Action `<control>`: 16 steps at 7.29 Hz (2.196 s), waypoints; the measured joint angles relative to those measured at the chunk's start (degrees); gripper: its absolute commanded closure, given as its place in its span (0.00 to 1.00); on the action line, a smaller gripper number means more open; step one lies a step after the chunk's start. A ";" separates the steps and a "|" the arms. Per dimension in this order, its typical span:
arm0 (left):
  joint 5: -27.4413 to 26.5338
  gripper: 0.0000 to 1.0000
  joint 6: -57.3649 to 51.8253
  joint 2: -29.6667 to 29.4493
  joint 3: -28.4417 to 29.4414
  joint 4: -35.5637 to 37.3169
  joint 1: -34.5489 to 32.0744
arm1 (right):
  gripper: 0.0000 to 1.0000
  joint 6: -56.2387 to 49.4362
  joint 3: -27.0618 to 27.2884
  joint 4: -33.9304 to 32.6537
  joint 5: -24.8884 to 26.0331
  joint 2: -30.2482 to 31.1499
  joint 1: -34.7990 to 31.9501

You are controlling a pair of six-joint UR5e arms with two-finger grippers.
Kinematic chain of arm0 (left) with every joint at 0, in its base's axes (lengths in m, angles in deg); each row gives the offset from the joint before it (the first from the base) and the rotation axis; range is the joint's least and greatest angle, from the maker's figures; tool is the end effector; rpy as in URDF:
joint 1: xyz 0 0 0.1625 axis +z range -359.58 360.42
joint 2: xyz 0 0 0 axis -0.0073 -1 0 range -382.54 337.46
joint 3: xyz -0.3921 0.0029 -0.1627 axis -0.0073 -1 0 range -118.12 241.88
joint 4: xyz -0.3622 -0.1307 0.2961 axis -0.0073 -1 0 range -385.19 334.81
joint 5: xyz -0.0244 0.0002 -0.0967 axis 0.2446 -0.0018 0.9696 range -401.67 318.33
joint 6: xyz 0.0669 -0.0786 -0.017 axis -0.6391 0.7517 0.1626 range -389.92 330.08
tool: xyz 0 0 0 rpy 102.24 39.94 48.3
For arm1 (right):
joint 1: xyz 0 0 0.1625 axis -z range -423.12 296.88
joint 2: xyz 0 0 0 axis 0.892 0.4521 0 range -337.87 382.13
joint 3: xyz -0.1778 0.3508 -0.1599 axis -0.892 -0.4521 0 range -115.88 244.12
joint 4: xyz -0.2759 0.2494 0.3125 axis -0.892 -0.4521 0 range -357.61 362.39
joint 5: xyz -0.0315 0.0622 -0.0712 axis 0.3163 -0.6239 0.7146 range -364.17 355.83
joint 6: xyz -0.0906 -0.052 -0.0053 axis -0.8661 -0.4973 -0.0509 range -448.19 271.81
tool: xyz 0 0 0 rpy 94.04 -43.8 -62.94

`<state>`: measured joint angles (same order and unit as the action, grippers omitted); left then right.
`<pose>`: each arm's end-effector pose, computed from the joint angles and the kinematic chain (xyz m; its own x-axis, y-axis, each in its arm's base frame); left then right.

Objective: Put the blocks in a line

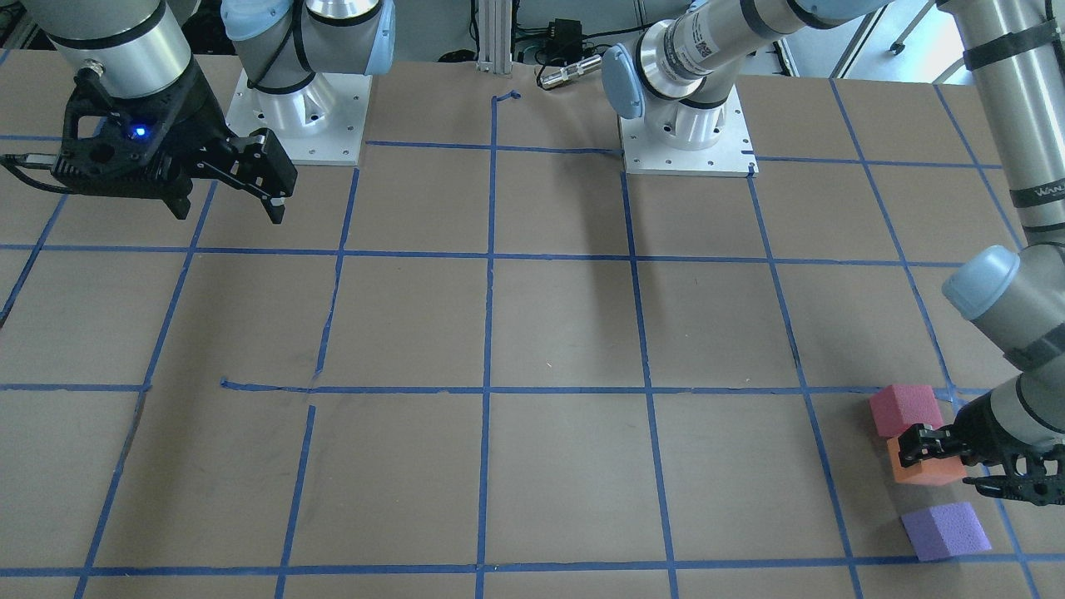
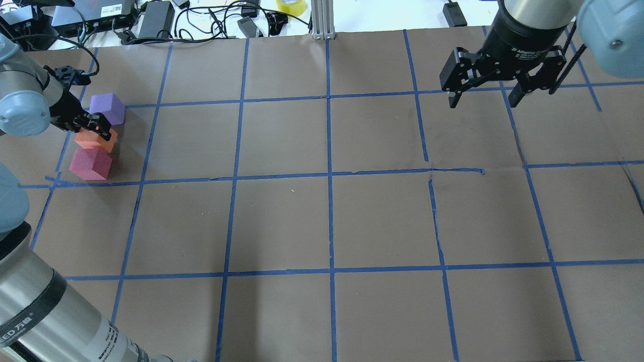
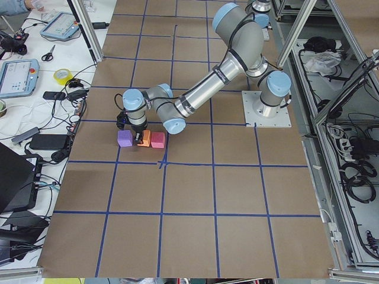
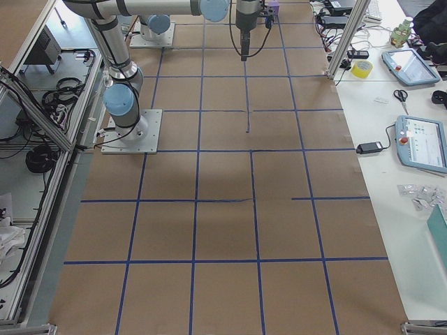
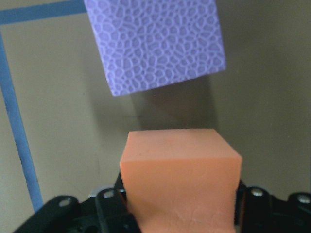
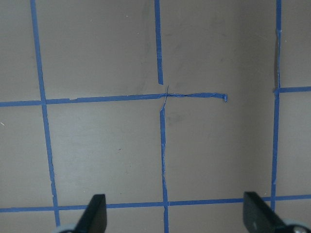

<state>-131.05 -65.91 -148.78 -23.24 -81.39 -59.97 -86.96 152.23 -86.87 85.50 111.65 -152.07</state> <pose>0.2556 -0.7219 0.1615 -0.9937 0.1110 -0.0163 0.1116 0.9929 -0.0406 0.1234 -0.5737 0.4951 -0.9992 0.0396 -0.0060 0.0396 0.9991 -0.0117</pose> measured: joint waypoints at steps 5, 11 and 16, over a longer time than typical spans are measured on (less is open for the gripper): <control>-0.08 0.11 -1.14 -0.53 -0.57 1.92 0.01 | 0.00 -0.05 0.47 -1.12 0.51 -0.22 0.08; -4.94 0.00 3.25 15.26 0.24 -17.66 -6.82 | 0.00 -0.08 0.40 -1.17 0.44 -0.22 0.09; -3.54 0.00 32.45 33.09 0.86 -32.34 -35.12 | 0.00 -0.10 0.48 -1.18 0.41 -0.39 0.09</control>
<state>-134.60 -33.46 -115.70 -22.38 -113.73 -95.09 -87.06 152.71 -88.05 85.91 111.25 -151.98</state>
